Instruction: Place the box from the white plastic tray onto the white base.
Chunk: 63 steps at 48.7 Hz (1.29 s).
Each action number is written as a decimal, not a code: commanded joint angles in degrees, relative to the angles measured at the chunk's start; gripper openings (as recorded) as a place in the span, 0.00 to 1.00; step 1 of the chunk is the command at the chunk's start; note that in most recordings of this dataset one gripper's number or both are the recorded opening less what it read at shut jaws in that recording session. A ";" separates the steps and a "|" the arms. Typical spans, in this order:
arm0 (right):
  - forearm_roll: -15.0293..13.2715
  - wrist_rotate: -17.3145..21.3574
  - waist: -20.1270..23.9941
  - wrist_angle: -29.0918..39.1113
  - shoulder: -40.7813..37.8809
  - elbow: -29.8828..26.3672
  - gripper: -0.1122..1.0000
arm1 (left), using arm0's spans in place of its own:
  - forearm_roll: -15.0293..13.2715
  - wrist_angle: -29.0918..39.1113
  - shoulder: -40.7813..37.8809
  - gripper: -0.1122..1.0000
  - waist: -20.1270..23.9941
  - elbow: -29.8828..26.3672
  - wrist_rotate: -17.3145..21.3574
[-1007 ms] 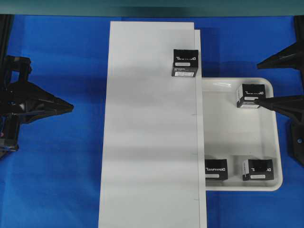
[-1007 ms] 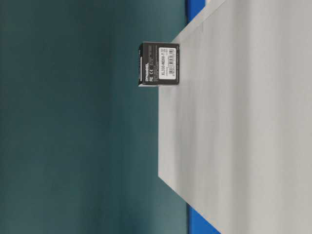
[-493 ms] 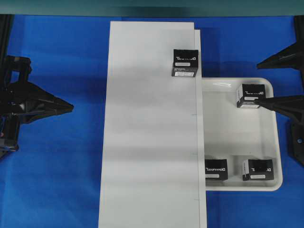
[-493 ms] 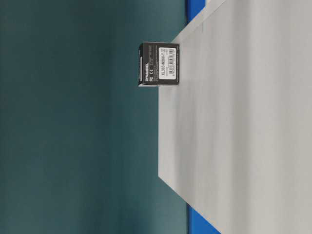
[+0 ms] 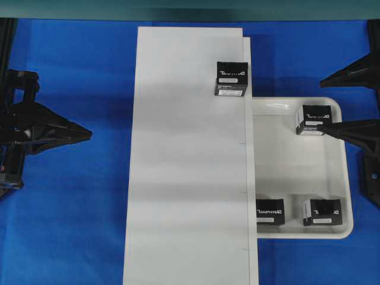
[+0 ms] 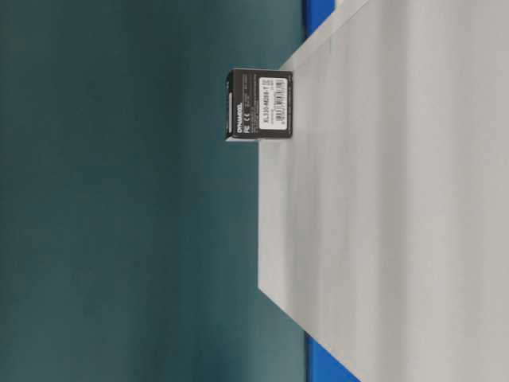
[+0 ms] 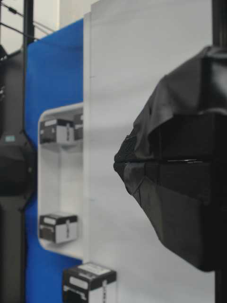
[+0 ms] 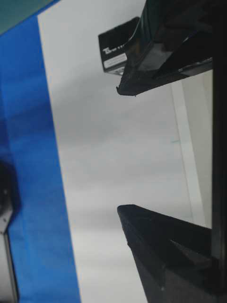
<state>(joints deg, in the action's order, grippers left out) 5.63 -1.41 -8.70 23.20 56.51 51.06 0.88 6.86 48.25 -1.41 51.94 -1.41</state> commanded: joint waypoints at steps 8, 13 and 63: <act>0.00 0.09 0.09 -0.44 -0.35 -0.44 0.99 | 0.09 -0.26 -0.18 0.03 0.00 -0.70 -0.09; 0.09 0.09 0.09 -0.44 -0.35 -0.44 0.99 | 0.09 -0.26 -0.18 0.03 0.00 -0.70 -0.09; 0.00 1.23 0.09 -0.62 0.00 -0.09 0.99 | 0.09 -0.26 -0.18 0.03 0.18 -0.70 0.00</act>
<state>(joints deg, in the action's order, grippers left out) 5.63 -0.26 -8.70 23.12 56.69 51.33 0.79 6.94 48.16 -1.41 51.94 -1.41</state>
